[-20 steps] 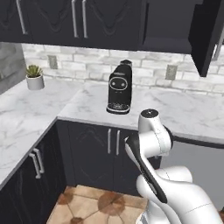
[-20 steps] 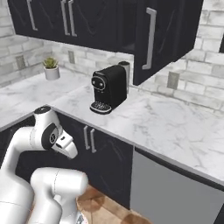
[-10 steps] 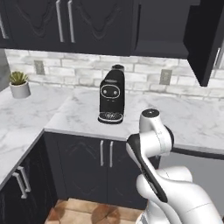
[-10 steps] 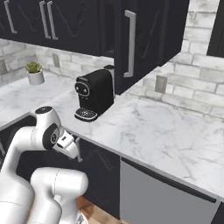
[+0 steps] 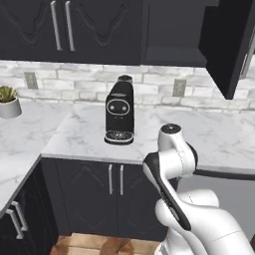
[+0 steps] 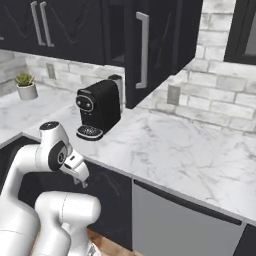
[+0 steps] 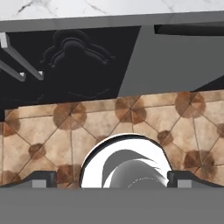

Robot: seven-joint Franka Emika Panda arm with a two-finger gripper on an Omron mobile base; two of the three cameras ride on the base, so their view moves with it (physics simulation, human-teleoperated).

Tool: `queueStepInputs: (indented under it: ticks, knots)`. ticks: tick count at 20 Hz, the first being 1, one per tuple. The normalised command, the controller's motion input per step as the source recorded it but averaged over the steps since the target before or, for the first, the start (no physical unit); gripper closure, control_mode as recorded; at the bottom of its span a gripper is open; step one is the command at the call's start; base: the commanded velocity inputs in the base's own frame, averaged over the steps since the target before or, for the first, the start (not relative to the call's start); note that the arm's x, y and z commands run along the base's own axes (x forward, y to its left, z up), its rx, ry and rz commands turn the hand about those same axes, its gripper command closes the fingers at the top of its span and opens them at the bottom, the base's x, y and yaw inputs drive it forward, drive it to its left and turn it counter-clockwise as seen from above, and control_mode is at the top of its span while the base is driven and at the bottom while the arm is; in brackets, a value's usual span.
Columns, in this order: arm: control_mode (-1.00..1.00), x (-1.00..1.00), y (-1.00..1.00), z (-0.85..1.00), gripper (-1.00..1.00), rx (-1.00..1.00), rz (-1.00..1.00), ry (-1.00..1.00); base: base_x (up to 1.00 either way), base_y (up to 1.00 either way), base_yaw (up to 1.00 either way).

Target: Open the cabinet and move the ladle to the pot. Then close the cabinet.

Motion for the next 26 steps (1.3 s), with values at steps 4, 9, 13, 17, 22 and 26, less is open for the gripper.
queueStepInputs:
  ticks: [4,9,13,17,22,26]
  knots:
    - [1.00,0.00,0.00,0.00,-1.00,0.00,0.00,0.00,0.19,0.30,-0.29]
    - [1.00,0.00,0.00,0.00,-1.00,0.00,0.00,0.00,0.21,0.33,-0.30]
    - [1.00,0.00,0.00,0.00,-1.00,0.00,0.00,0.00,0.30,0.35,-0.24]
    - [1.00,0.00,0.00,0.00,-1.00,0.00,0.00,0.00,0.34,0.24,-0.04]
    - [1.00,0.00,0.00,0.00,-1.00,0.00,0.00,0.00,0.44,0.12,0.00]
    - [1.00,0.00,0.00,0.00,-1.00,0.00,0.00,0.00,0.36,0.09,0.00]
